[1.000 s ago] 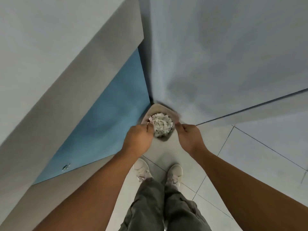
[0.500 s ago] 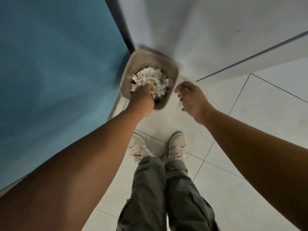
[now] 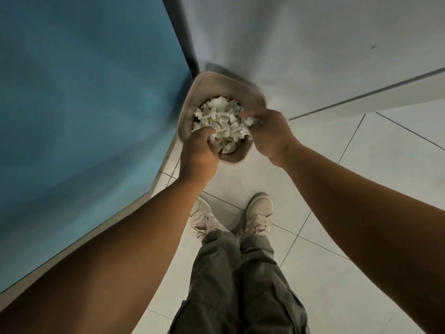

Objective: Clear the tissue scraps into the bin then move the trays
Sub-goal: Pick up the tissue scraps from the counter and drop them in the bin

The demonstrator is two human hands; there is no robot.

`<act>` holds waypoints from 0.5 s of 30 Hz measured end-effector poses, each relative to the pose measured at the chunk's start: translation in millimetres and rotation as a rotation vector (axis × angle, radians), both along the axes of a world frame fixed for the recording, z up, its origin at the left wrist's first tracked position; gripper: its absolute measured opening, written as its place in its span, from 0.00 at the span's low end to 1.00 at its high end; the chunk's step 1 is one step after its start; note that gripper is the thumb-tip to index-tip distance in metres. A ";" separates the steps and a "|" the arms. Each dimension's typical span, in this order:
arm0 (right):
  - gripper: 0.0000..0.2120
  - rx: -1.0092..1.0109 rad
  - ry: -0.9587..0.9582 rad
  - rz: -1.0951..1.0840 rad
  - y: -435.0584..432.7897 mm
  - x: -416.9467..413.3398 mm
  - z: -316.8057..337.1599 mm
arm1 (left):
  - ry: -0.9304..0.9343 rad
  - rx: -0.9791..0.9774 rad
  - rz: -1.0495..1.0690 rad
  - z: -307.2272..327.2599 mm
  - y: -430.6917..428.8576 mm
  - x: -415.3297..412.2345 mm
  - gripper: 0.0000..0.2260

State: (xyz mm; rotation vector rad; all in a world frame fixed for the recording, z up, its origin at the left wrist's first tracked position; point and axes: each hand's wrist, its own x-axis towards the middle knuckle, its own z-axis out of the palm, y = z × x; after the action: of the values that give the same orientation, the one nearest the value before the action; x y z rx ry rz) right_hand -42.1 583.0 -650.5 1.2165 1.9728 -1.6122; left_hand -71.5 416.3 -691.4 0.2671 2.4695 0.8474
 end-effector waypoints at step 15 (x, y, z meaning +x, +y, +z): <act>0.26 0.138 -0.066 0.473 -44.6 -48.7 -38.8 | -0.010 -0.079 0.139 17.4 -48.9 -7.9 0.14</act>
State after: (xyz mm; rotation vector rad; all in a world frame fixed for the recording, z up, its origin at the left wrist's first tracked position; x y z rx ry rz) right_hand -90.8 538.4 -689.3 0.7517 2.1508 -1.2026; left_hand -79.4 367.4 -674.0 0.0635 2.5281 0.8023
